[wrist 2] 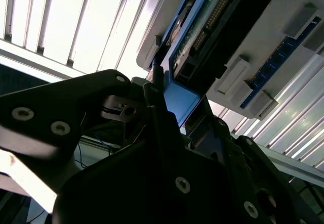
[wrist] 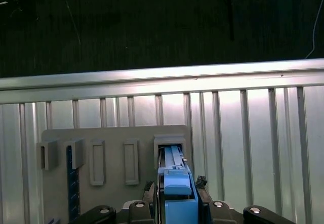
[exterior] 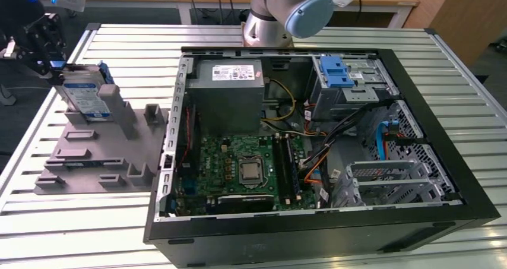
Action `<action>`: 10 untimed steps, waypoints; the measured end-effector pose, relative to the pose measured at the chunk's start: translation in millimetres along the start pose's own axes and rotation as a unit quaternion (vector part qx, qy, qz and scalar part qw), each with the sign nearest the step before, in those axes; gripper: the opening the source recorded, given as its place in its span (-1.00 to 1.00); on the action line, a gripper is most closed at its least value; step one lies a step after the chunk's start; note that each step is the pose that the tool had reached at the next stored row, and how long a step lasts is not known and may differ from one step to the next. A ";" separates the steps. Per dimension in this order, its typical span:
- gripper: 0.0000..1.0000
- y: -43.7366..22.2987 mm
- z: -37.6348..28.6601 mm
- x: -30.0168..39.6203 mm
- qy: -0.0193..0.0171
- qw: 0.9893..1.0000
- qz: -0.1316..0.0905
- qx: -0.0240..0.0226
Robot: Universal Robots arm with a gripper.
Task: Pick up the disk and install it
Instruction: 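Pick up the disk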
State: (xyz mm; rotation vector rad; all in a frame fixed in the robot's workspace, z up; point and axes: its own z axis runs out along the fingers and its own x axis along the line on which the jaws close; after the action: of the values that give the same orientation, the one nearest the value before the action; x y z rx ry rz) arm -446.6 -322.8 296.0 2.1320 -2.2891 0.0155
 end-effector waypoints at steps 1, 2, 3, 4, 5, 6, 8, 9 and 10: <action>-0.15 0.0 0.3 0.0 0.000 1.000 0.000 0.000; -0.15 0.0 0.6 0.0 0.000 1.000 0.000 0.000; -0.15 0.0 0.9 -0.1 0.000 1.000 0.000 -0.001; -0.15 0.0 1.4 -0.1 0.000 1.000 0.000 -0.001; -0.15 -0.1 2.0 -0.1 0.000 1.000 0.000 -0.002; -0.15 -0.1 2.4 -0.1 0.000 1.000 0.000 -0.002; -0.15 -0.1 3.3 0.0 0.001 1.000 0.000 -0.002; -0.15 -0.1 3.3 -0.1 0.001 1.000 0.000 -0.002; -0.15 -0.1 3.3 0.0 0.001 1.000 0.000 -0.003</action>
State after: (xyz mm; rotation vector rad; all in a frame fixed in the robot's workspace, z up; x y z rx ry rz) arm -446.6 -322.9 292.6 2.1288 -2.2860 0.0109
